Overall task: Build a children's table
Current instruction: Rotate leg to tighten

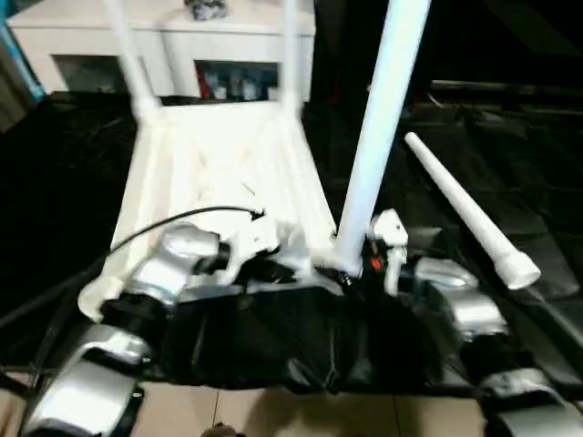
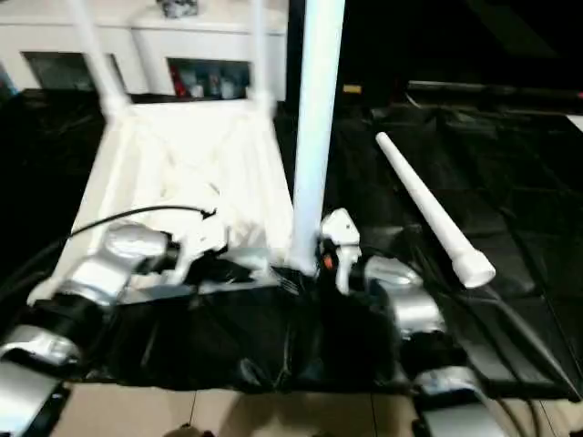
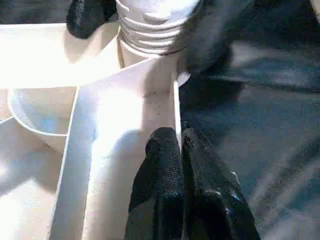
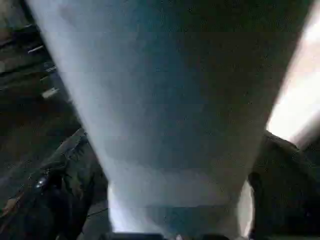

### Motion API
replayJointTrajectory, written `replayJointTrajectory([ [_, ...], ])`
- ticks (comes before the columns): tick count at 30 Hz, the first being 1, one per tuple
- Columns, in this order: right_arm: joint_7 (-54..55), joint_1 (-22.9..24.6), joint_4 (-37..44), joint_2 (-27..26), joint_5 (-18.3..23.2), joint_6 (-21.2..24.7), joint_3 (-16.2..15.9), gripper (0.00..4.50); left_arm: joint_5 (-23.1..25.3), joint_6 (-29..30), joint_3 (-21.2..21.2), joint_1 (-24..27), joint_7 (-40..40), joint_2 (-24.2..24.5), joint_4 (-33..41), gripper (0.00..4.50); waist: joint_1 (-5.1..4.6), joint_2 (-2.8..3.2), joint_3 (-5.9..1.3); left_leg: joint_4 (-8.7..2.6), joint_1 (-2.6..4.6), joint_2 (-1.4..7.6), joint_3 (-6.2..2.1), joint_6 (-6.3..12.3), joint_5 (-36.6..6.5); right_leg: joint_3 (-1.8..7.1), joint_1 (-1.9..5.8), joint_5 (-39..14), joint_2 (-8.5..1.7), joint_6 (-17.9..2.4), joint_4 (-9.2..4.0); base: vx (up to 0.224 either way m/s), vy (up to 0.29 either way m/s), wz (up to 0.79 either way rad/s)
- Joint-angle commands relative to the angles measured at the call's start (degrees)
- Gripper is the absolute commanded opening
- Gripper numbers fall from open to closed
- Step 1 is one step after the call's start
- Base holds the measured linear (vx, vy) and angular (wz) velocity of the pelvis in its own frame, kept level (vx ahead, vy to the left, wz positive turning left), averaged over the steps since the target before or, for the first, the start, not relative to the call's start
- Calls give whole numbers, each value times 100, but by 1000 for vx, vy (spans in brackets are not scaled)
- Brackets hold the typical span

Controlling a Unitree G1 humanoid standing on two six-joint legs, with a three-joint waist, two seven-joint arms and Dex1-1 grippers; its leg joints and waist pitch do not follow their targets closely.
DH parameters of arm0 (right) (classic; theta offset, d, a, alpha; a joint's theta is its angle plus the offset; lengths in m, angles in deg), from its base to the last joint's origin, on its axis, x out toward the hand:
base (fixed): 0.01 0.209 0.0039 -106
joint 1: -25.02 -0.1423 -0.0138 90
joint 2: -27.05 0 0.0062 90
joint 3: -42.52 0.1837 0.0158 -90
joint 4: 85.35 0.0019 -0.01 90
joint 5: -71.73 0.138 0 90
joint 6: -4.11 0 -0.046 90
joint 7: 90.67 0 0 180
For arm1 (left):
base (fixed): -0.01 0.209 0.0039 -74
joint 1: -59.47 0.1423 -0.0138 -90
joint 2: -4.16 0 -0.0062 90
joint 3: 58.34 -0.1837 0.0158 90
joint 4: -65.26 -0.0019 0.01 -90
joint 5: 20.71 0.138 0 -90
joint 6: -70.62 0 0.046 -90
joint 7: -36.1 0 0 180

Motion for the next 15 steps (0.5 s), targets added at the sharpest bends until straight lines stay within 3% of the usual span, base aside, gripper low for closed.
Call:
replayJointTrajectory([
  [1,-456,82,88,84,-50,125,-287,428,-26,-176,-279,72,432,10,140,0,3,10,-363,-319,61,217,-92,329,-1268,283,279,-1401,-483,-1087,-417,0,0,0],
  [9,-945,-1,151,213,-120,171,-525,363,-71,-305,-300,58,766,129,63,0,34,17,-364,-327,71,214,-98,235,-1306,280,271,-1484,-485,-1105,-416,0,0,0],
  [15,-1141,10,246,219,-91,281,-616,306,-102,-320,-303,47,854,127,21,0,45,-6,-373,-313,61,215,-94,279,-1180,278,275,-1337,-483,-1127,-395,0,0,0],
])
